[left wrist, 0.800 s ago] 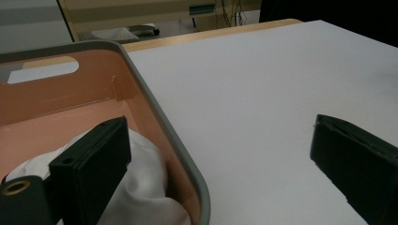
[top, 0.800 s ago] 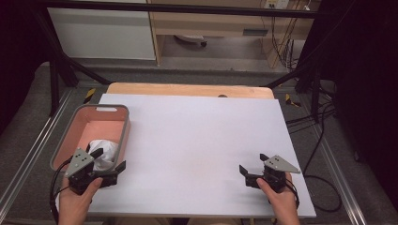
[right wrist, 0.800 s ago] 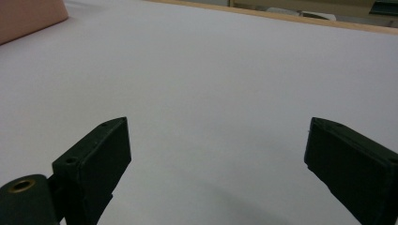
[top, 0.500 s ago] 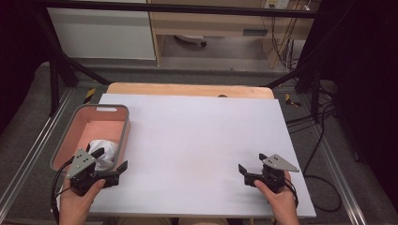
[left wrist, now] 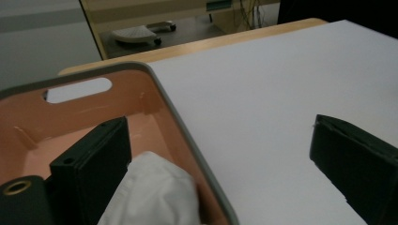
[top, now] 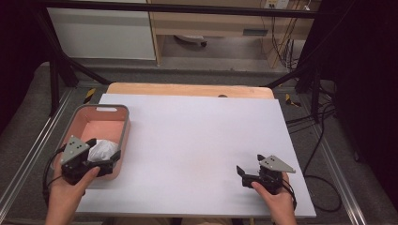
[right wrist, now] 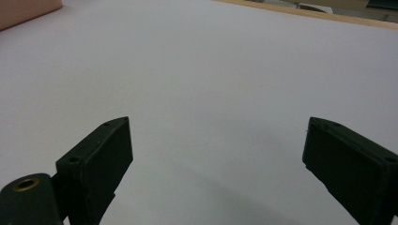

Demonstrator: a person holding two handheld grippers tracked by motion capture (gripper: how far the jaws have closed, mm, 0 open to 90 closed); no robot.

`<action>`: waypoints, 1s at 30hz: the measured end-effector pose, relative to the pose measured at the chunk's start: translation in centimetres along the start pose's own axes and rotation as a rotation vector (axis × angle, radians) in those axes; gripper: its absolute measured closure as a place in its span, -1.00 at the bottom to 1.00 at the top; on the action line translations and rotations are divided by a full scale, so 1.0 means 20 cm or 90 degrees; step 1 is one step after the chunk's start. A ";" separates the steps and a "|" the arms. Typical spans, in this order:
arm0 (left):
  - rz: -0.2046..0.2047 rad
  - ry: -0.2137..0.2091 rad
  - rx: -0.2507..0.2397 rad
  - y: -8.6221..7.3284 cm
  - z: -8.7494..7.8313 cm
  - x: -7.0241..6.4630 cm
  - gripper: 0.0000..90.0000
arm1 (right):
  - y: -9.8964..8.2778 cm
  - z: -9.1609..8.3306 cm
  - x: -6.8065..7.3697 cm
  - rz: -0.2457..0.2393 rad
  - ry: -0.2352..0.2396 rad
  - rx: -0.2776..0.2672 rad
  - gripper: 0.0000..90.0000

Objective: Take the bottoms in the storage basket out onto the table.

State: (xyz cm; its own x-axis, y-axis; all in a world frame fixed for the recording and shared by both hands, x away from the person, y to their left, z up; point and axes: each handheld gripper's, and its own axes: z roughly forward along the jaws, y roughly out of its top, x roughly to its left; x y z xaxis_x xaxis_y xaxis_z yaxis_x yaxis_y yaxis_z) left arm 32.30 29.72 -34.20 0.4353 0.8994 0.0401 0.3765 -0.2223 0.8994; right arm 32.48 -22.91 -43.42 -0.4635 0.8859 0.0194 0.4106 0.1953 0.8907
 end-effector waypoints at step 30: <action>-0.008 0.001 0.191 0.21 0.18 0.22 -0.85 | 0.00 0.01 0.00 0.002 0.002 0.008 -0.83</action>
State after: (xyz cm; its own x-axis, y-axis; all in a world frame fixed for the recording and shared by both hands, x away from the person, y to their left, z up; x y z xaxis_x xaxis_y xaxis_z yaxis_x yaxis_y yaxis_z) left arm 38.62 31.36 -31.86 0.4283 0.9031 0.0303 0.6071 -0.3124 0.7306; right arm 32.58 -22.89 -43.50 -0.4648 0.8851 0.0230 0.4211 0.1981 0.8851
